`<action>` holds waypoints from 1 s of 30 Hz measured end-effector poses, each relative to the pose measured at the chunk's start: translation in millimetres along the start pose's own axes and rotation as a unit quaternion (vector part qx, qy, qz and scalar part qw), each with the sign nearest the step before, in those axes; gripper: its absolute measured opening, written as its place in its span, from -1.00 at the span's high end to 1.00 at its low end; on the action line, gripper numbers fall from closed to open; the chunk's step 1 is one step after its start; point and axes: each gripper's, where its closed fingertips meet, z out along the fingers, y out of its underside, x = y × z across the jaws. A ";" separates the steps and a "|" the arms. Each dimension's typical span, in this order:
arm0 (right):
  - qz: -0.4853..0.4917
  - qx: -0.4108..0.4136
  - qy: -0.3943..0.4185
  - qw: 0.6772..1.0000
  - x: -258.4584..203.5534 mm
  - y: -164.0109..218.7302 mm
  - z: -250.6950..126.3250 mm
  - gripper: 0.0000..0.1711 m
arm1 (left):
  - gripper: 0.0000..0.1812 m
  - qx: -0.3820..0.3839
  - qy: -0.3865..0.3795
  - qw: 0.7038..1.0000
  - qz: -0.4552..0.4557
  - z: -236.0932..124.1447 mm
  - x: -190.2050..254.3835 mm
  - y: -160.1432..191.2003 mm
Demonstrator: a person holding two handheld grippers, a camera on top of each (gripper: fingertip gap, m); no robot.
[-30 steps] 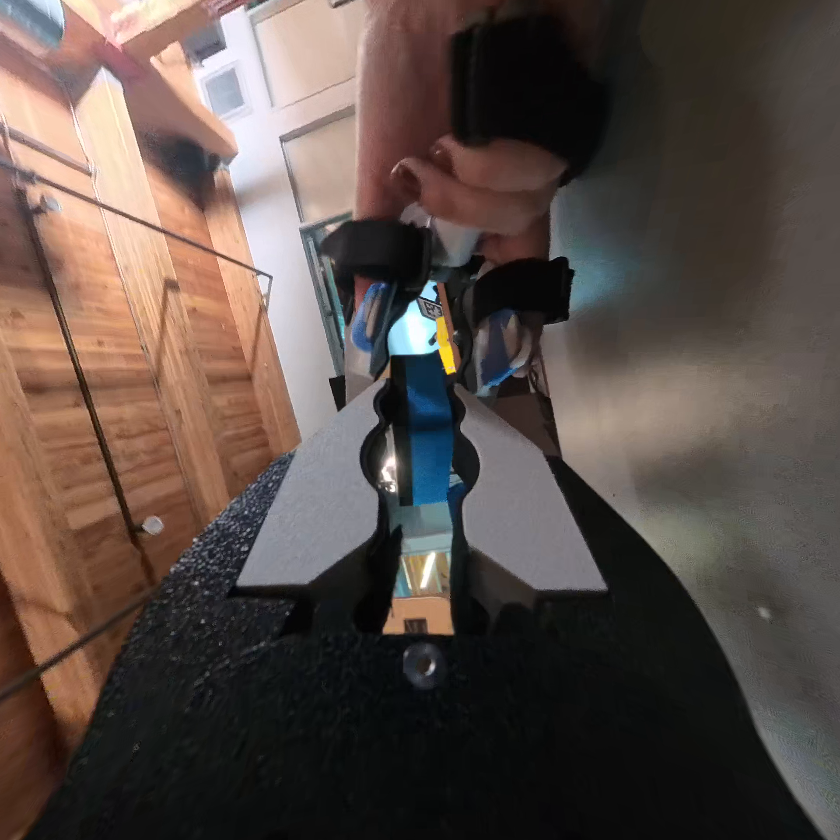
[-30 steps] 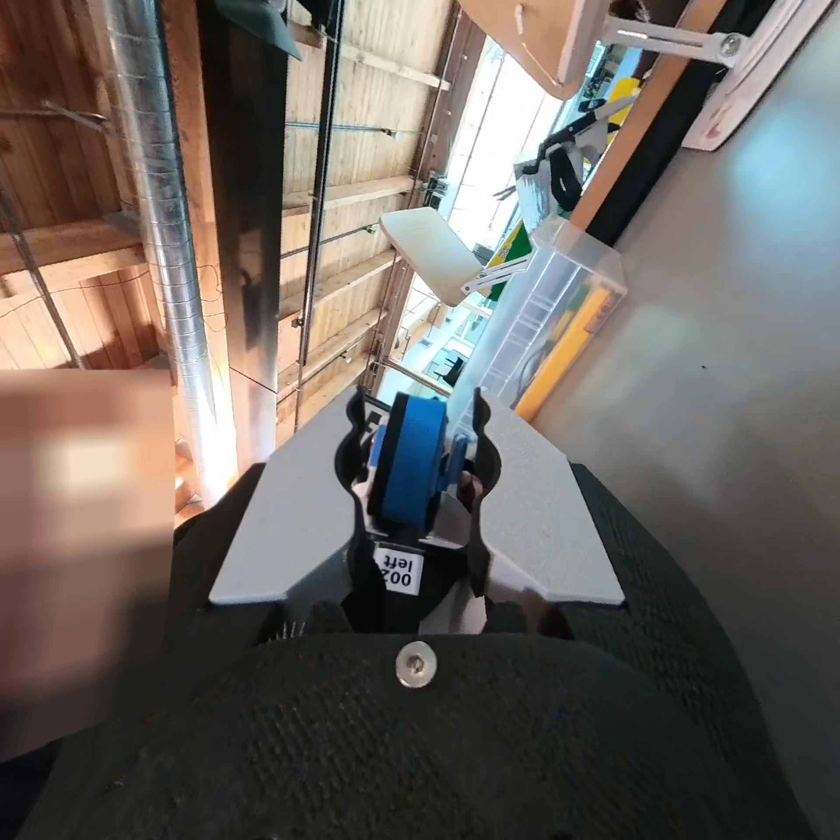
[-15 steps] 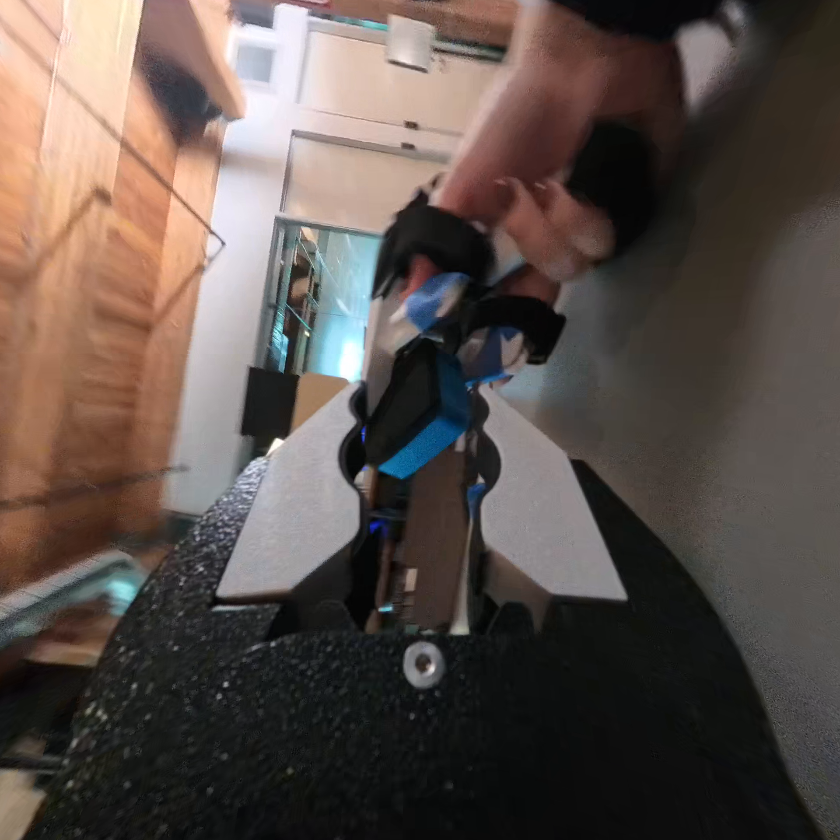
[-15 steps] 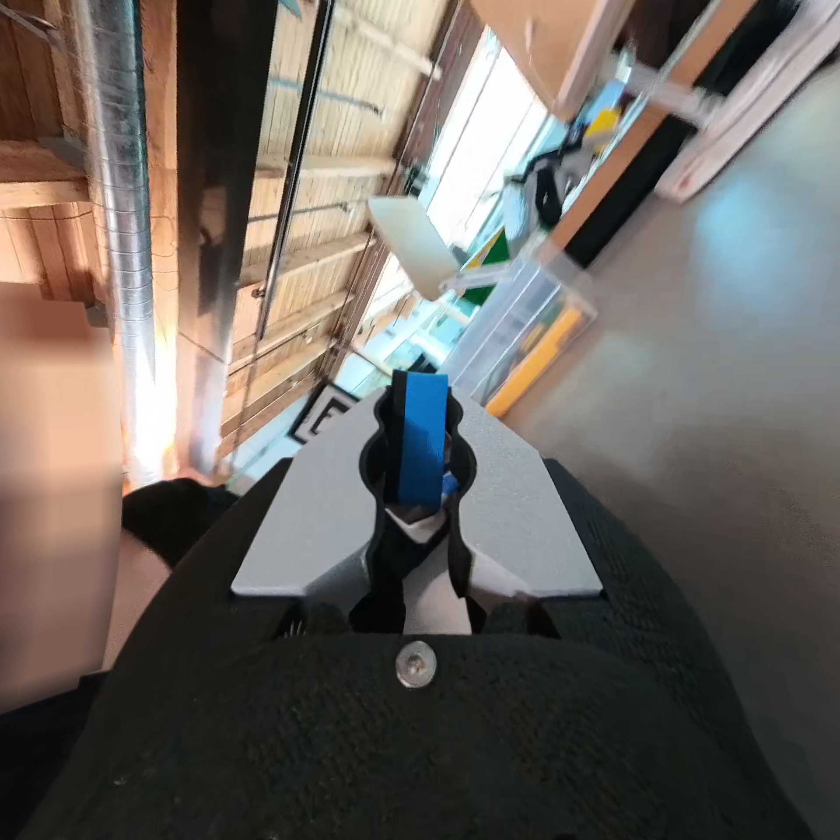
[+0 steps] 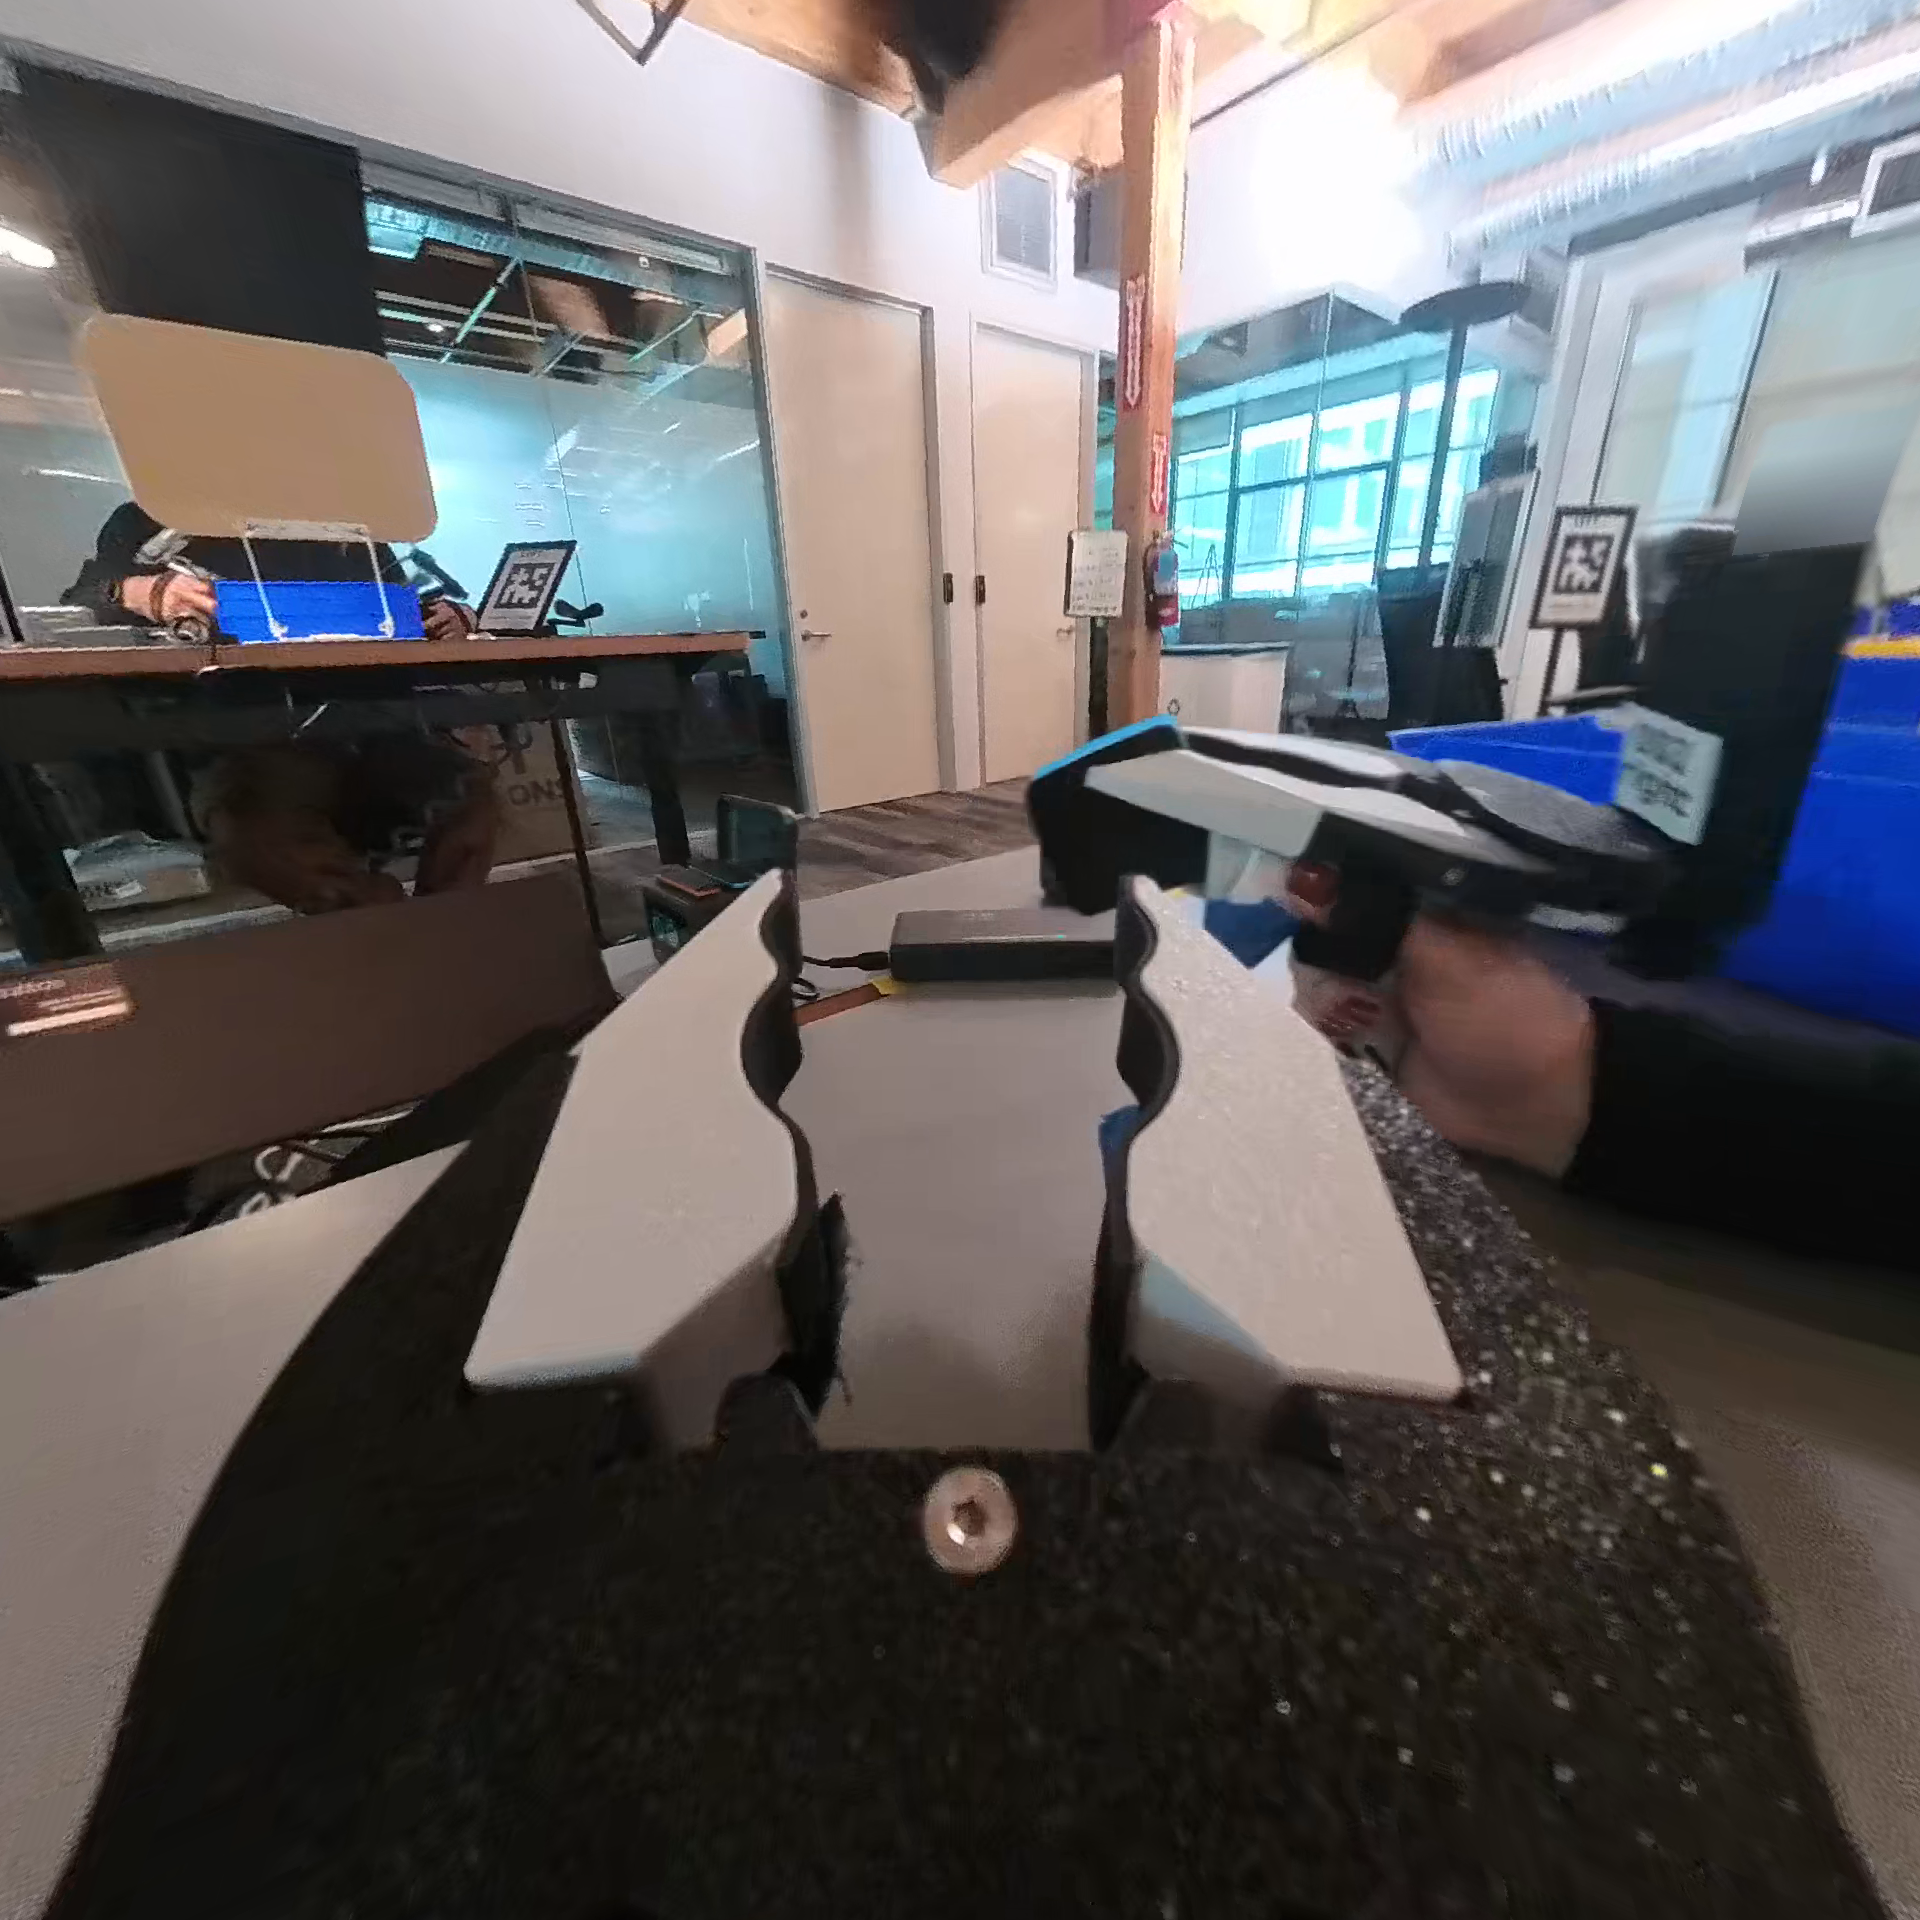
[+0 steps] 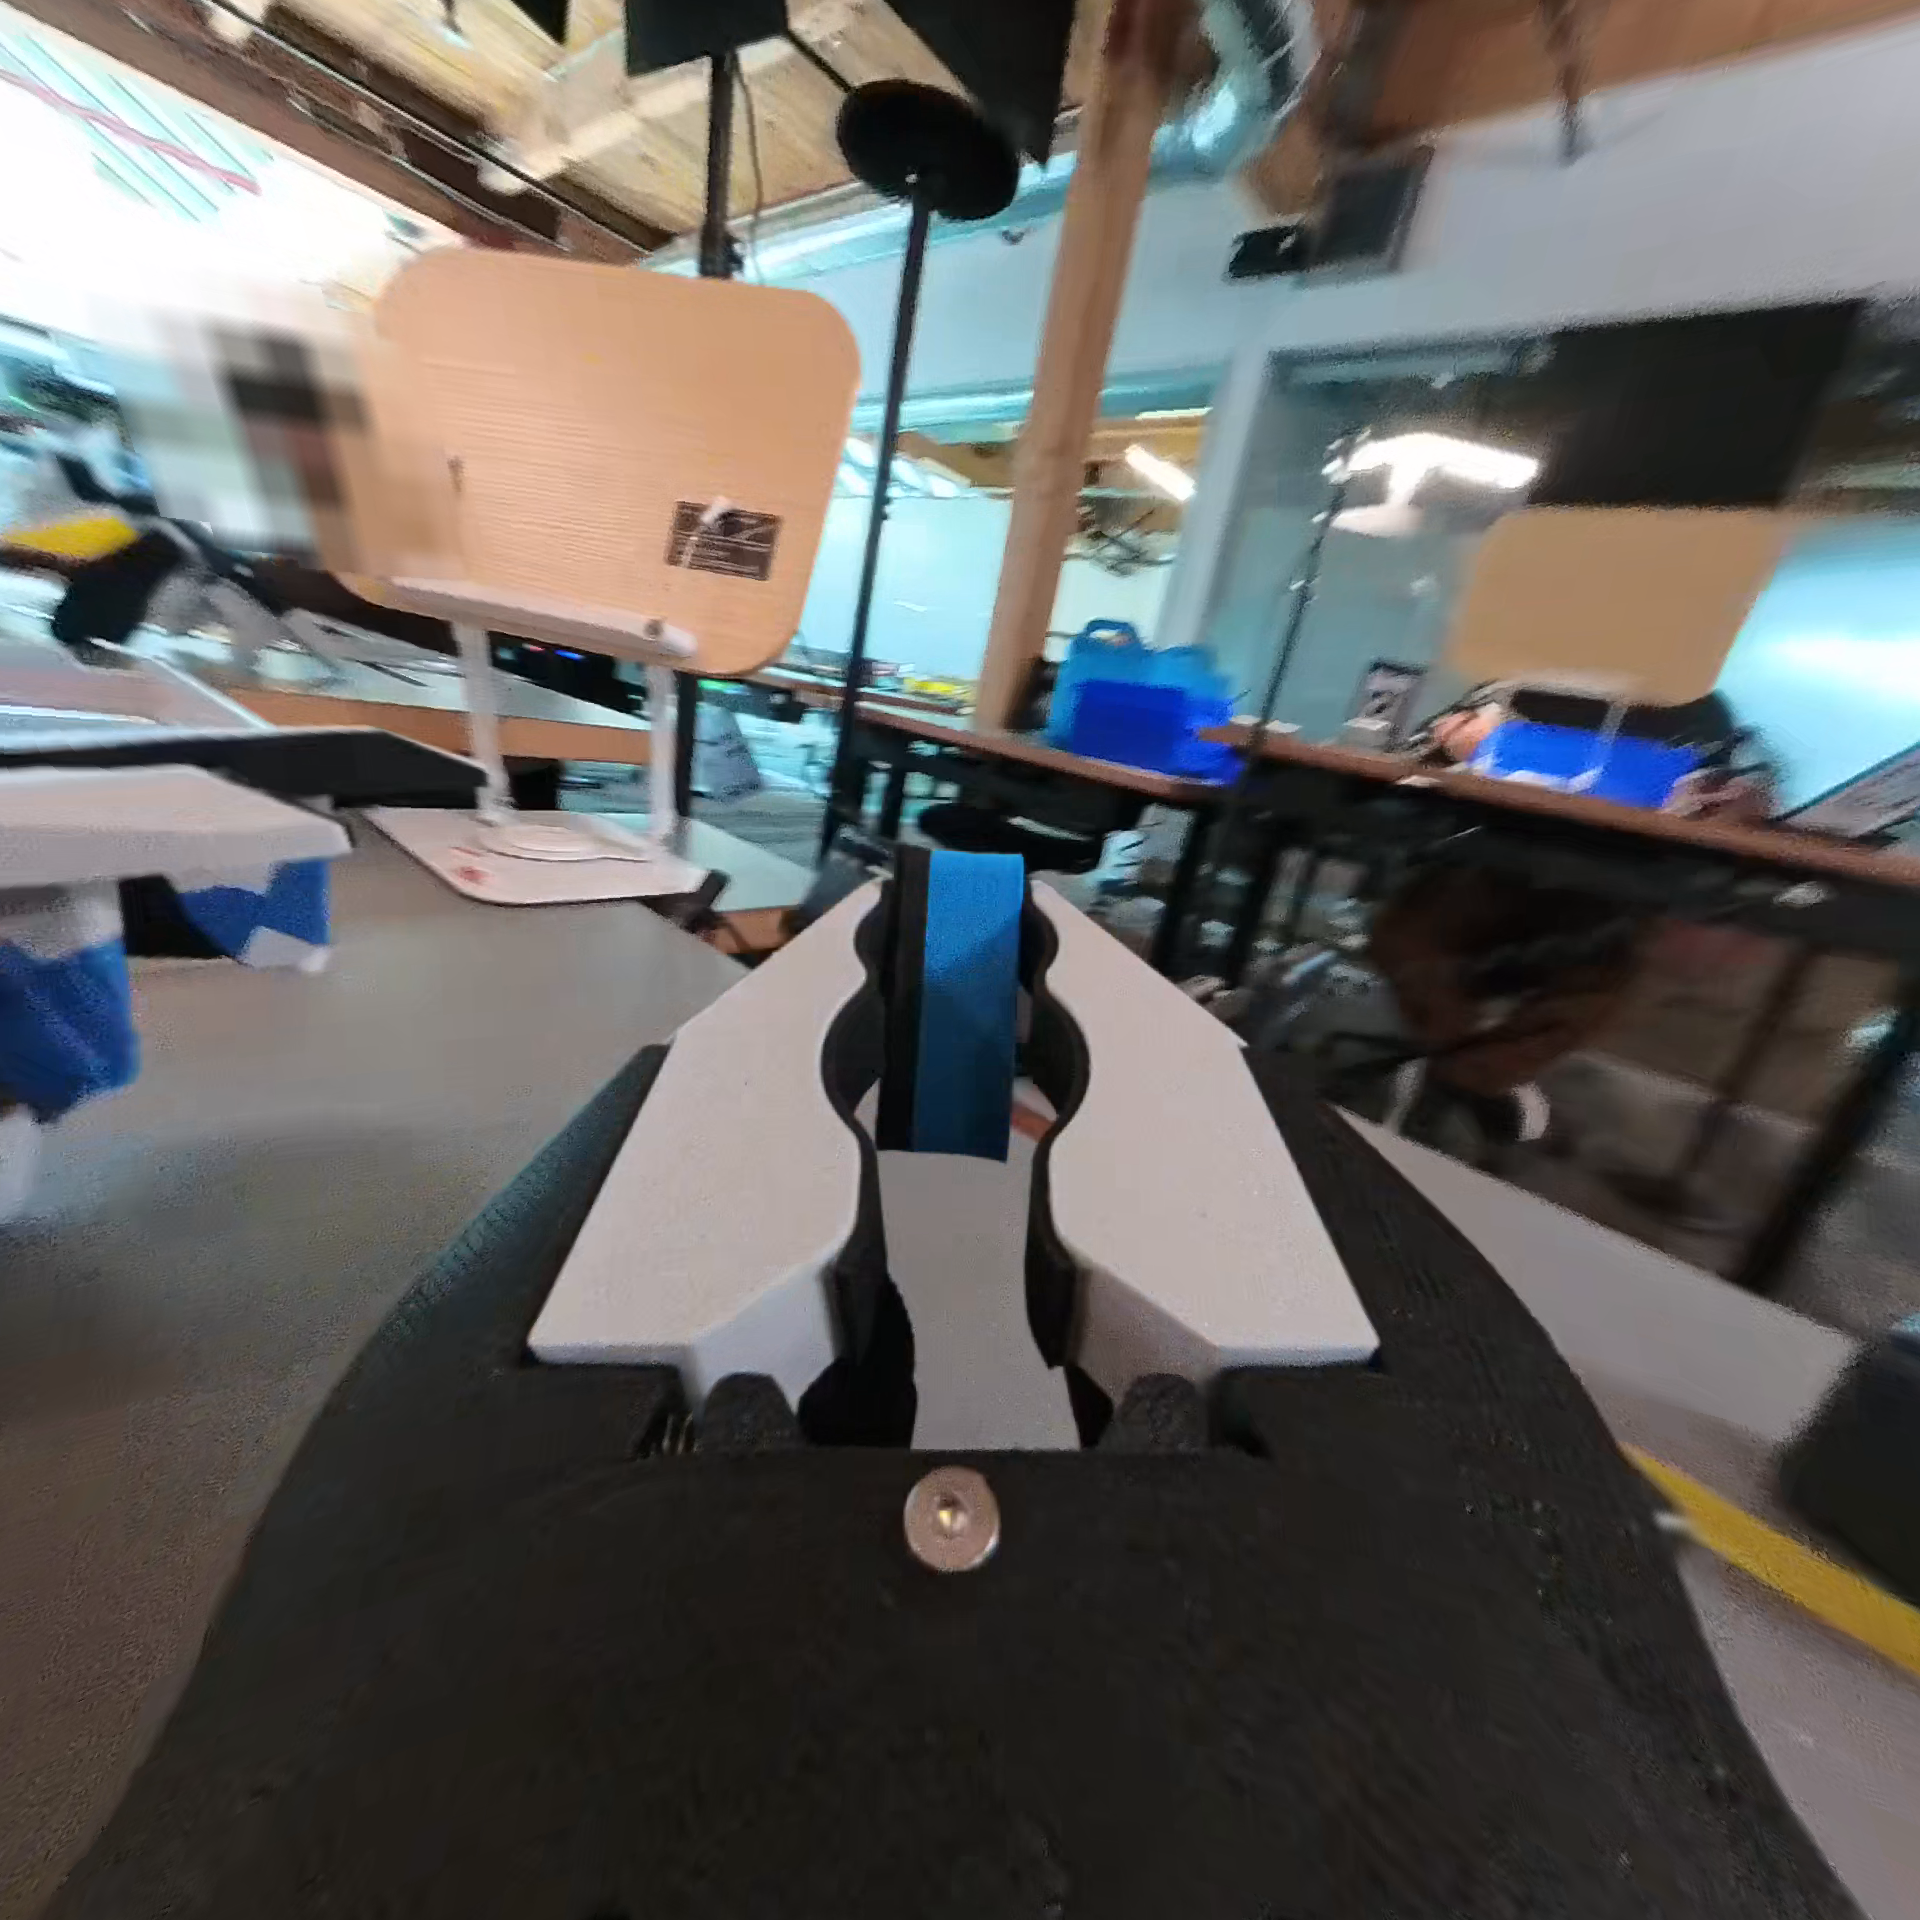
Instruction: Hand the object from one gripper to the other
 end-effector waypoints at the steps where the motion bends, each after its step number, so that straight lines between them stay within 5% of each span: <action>1: -0.021 0.001 0.018 1.000 1.7 -3.0 -4.4 0.76 | 0.36 0.004 -0.002 1.000 -0.005 -0.7 -1.7 -1.1; 6: -0.025 -0.005 0.054 0.998 -13.2 -19.0 -54.0 0.76 | 0.37 0.015 -0.012 1.000 -0.012 -3.1 -5.9 -3.9; 11: -0.065 -0.002 0.096 0.993 -29.0 -51.4 -150.2 0.76 | 0.38 0.027 -0.022 0.999 -0.015 -6.8 -8.8 -7.4; 18: -0.108 -0.017 0.333 0.937 76.8 -83.8 -321.6 0.73 | 0.39 0.046 -0.040 0.998 -0.027 -15.7 -13.4 -13.0; 20: -0.115 -0.004 0.347 0.931 99.7 -90.6 -342.0 0.64 | 0.39 0.051 -0.041 0.997 -0.037 -17.2 -15.2 -14.0; 22: -0.129 -0.035 0.428 0.894 132.4 -86.0 -367.8 1.00 | 0.40 0.054 -0.041 0.997 -0.043 -18.6 -15.6 -14.8; 23: -0.145 -0.042 0.449 0.881 140.6 -86.5 -375.4 1.00 | 0.40 0.055 -0.041 0.997 -0.046 -19.2 -15.3 -15.1; 30: -0.155 -0.086 0.451 0.874 167.6 -69.7 -373.4 1.00 | 0.43 0.051 -0.036 0.996 -0.056 -18.5 -15.8 -13.8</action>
